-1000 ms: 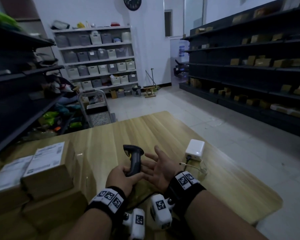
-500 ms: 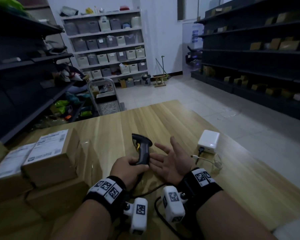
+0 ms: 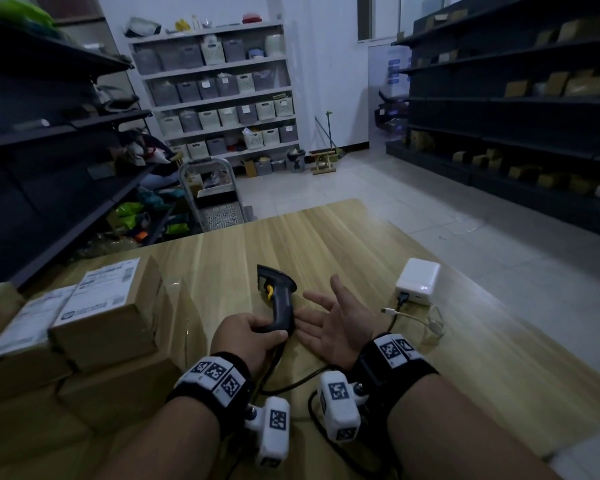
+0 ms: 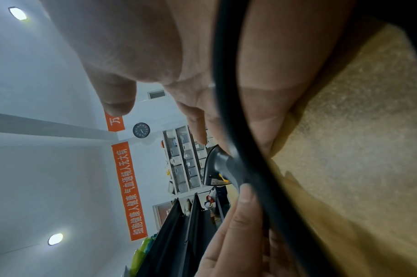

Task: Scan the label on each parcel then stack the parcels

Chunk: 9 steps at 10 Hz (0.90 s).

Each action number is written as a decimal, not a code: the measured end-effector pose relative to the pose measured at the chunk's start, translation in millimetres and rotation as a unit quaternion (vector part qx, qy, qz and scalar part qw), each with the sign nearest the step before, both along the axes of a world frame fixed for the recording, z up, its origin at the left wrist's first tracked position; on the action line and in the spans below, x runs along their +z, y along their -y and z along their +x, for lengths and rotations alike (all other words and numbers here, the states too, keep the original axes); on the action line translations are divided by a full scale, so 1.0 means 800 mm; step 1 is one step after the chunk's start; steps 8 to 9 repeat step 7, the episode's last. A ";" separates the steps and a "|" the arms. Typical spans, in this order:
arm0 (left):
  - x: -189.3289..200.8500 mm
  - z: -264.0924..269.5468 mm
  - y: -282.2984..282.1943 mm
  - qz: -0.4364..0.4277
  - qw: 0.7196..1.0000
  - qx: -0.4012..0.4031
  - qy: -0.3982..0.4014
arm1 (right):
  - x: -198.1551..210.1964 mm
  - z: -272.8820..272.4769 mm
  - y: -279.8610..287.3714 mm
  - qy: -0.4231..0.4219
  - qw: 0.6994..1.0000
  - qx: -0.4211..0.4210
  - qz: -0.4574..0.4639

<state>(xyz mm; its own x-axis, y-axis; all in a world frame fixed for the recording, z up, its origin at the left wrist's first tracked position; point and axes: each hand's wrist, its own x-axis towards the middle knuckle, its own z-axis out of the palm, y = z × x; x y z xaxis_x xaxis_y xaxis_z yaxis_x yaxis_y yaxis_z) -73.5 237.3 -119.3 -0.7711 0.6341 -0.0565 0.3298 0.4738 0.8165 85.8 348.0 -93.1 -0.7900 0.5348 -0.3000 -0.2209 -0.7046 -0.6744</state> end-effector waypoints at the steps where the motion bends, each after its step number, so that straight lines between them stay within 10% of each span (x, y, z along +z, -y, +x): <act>1: 0.005 0.002 0.005 -0.006 1.000 -0.010 -0.012 | 0.000 0.000 0.000 -0.002 1.000 0.000 -0.006; 9: 0.043 0.028 0.086 0.063 0.996 -0.053 0.029 | 0.036 0.039 0.012 -0.074 0.980 -0.176 0.047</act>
